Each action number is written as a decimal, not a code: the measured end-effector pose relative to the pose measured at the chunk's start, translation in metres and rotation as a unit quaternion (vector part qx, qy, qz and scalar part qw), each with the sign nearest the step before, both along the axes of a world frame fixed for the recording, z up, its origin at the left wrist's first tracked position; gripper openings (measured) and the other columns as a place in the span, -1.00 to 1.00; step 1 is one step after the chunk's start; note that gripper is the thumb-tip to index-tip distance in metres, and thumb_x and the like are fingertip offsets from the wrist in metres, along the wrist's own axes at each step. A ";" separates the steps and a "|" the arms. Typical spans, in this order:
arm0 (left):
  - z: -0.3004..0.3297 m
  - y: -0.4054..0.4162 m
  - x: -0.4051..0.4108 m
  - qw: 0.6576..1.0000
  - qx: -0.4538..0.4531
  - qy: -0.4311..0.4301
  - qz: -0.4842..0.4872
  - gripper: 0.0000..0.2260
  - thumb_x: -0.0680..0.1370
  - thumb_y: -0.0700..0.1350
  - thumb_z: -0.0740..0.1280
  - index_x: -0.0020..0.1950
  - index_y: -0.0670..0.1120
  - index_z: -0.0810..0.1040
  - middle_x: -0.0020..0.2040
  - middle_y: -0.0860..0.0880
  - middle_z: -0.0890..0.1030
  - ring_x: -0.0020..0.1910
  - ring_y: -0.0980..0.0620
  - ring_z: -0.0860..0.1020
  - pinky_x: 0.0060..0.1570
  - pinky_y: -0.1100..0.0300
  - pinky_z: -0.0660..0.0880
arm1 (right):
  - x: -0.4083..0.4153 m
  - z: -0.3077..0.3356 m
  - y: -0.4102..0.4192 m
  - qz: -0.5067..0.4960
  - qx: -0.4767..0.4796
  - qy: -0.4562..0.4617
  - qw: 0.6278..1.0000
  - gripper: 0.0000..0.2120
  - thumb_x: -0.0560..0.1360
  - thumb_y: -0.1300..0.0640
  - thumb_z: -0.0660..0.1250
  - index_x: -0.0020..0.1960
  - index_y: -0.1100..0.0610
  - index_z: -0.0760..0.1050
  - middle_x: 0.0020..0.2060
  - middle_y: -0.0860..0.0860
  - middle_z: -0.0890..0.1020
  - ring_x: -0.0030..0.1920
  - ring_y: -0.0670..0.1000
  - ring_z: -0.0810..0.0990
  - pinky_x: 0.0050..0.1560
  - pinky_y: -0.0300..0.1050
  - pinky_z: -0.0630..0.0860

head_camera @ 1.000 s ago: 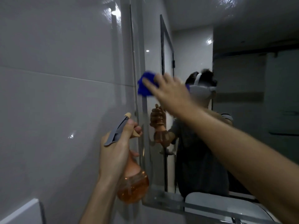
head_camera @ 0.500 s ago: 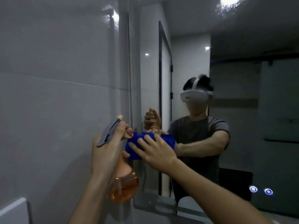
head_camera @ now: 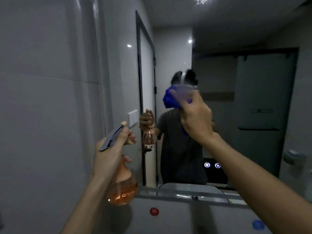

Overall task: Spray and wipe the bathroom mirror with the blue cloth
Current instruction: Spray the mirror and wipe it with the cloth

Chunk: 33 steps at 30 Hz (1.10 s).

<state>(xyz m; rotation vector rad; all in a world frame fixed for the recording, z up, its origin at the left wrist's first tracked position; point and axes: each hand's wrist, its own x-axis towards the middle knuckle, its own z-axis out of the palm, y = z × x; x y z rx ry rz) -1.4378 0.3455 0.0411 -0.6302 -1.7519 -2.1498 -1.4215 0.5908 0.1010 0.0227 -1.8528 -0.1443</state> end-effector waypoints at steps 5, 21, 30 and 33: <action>-0.008 0.048 0.034 0.999 -0.015 0.021 -0.040 -0.80 0.59 0.01 0.32 -0.03 -0.07 0.67 -0.13 -0.06 0.72 -0.05 -0.02 0.69 -0.46 0.16 0.54 | 0.069 -0.006 0.074 0.108 -0.233 0.037 0.966 -0.50 0.58 0.07 0.25 0.47 -0.21 0.26 0.08 0.00 0.35 -0.05 -0.01 0.49 -0.09 0.02 0.53; -0.061 0.239 0.135 0.986 -0.025 -0.059 -0.154 -0.78 0.58 0.02 0.35 -0.01 -0.09 0.69 -0.13 -0.07 0.73 -0.34 -0.07 0.61 -0.37 0.08 0.53 | 0.229 -0.081 0.253 0.078 -0.374 0.016 0.924 -0.60 0.62 0.01 0.20 0.44 -0.18 0.33 0.08 0.00 0.41 -0.01 -0.29 0.46 -0.02 -0.36 0.41; -0.133 0.332 0.176 0.965 -0.085 -0.086 -0.231 -0.80 0.60 -0.03 0.31 0.06 -0.11 0.66 -0.10 -0.11 0.72 -0.09 0.04 0.68 -0.21 0.33 0.58 | 0.279 -0.164 0.317 0.055 -0.450 0.023 0.891 -0.60 0.63 0.03 0.20 0.46 -0.08 0.33 0.12 0.02 0.40 -0.02 -0.34 0.46 -0.11 -0.55 0.38; -0.152 0.354 0.185 0.960 -0.102 -0.106 -0.240 -0.80 0.59 0.00 0.33 0.04 -0.07 0.67 -0.12 -0.08 0.72 -0.12 0.02 0.67 -0.26 0.31 0.56 | 0.284 -0.193 0.325 0.052 -0.482 0.019 0.875 -0.58 0.62 0.00 0.20 0.47 -0.10 0.31 0.14 -0.01 0.39 0.00 -0.26 0.48 -0.12 -0.46 0.39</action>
